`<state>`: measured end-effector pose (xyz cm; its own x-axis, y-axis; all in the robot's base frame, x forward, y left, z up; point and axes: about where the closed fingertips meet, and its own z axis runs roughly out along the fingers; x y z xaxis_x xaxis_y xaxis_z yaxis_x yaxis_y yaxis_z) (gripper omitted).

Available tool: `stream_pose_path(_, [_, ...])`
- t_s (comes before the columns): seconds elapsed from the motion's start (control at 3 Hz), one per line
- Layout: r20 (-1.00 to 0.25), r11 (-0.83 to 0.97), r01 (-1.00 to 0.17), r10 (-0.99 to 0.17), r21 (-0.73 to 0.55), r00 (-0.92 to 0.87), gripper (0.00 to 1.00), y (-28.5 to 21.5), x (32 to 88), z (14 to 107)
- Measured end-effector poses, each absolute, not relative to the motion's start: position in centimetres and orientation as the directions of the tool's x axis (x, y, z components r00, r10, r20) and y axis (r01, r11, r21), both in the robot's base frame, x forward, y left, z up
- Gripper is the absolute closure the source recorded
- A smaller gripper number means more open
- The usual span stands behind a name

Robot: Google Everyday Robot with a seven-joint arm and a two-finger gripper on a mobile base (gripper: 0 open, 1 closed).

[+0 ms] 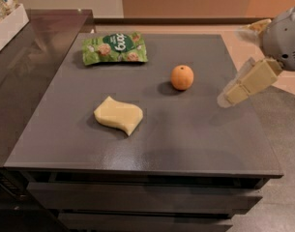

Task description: Pick orange

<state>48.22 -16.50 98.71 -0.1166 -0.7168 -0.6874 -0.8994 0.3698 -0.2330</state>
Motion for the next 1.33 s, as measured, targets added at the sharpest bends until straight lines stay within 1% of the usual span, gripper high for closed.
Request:
stream_pose_path(1.0, [-0.722,0.511,-0.836,-0.654,-0.203,-0.224,0.0,-16.2,54.3,94.6])
stream_pose_path(1.33, [-0.72,0.533,-0.826,-0.646,-0.185,-0.255,0.0,-15.7,56.7,93.2])
